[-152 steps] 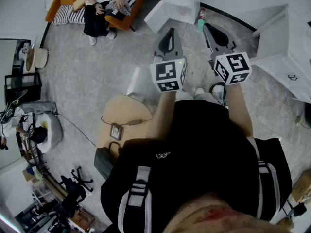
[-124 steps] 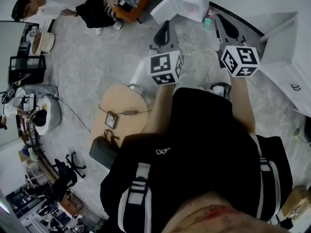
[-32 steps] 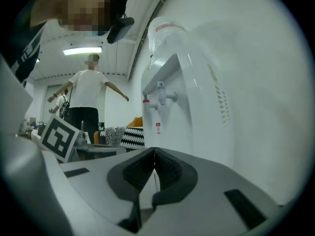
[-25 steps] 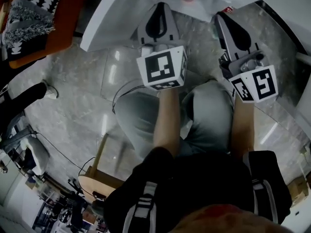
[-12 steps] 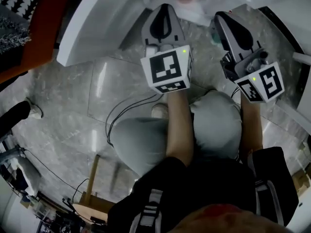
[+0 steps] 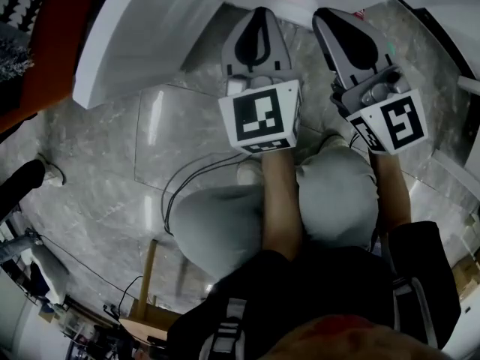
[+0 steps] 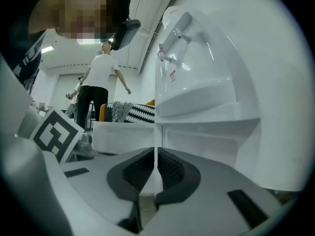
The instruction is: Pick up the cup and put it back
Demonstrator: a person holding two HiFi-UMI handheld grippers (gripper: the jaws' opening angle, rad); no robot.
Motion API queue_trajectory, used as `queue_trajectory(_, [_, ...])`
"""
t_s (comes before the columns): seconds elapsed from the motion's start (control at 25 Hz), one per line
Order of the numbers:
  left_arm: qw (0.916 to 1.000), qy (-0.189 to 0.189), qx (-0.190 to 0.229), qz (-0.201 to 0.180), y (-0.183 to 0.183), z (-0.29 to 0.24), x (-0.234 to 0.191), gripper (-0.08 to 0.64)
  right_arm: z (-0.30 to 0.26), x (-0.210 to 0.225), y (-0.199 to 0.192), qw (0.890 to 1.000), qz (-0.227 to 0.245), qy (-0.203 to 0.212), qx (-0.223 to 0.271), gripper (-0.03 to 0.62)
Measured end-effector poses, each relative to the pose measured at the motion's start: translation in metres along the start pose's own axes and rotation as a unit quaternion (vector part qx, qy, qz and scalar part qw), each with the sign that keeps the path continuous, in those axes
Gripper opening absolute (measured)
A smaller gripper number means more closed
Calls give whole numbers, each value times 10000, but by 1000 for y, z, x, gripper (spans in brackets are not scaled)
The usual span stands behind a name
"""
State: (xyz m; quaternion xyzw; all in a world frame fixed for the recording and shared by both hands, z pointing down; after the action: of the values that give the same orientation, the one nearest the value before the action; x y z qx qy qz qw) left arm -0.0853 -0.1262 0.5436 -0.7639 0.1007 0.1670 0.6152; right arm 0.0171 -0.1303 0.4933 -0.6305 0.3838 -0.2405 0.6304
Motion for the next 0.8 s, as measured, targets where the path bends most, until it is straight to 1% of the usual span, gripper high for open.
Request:
queue_trajectory(0.04, [10000,34,-18,33,-1,0,-1,14,0,1,-5,10000,48,-6,-30,11])
queue_trajectory(0.16, [10000,62,42,44,2,3,-2,14,-2,1,-26,9988,409,-67,-245,22])
queue_trajectory(0.2, [10000,75,54,17,2,4,-2,14,-4,1,-34,9984,464,-79,-328,80])
queue_trajectory(0.24, [9999,104,45,-24,3,4,-2,14,-6,2,-42,9981,470,-91,-399,156])
queue_trajectory(0.28, [9999,151,14,-82,3,5,-1,14,-7,4,-49,9979,455,-112,-451,170])
queue_trajectory(0.36, [9993,245,-81,-271,4,4,4,14,-10,8,-61,9977,418,-191,-506,177])
queue_trajectory(0.44, [9986,216,-109,-472,6,4,12,14,-14,12,-73,9972,360,-348,-552,205])
queue_trajectory(0.56, [9980,59,-114,-612,5,2,21,14,-26,17,-93,9953,175,-674,-673,289])
queue_trajectory(0.64, [9979,12,-130,-640,3,0,23,14,-35,18,-109,9939,36,-774,-781,359])
queue_trajectory(0.68, [9978,10,-130,-642,2,0,22,14,-40,18,-118,9932,-36,-809,-835,370])
queue_trajectory(0.8, [9979,12,-106,-632,1,1,19,14,-53,22,-141,9907,-309,-961,-908,373])
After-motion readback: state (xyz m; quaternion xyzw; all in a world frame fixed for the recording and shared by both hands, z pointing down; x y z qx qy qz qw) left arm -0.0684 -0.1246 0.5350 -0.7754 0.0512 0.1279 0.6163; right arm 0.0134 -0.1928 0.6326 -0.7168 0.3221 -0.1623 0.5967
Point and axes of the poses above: the fingertips, and each gripper's own axes: z backward along the fingers, x to its right, y out of its top, the point moved 4 cm from there along z, backward along the fingers, and after that the axes turned 9 degrees about z, right-handed, at the moved point
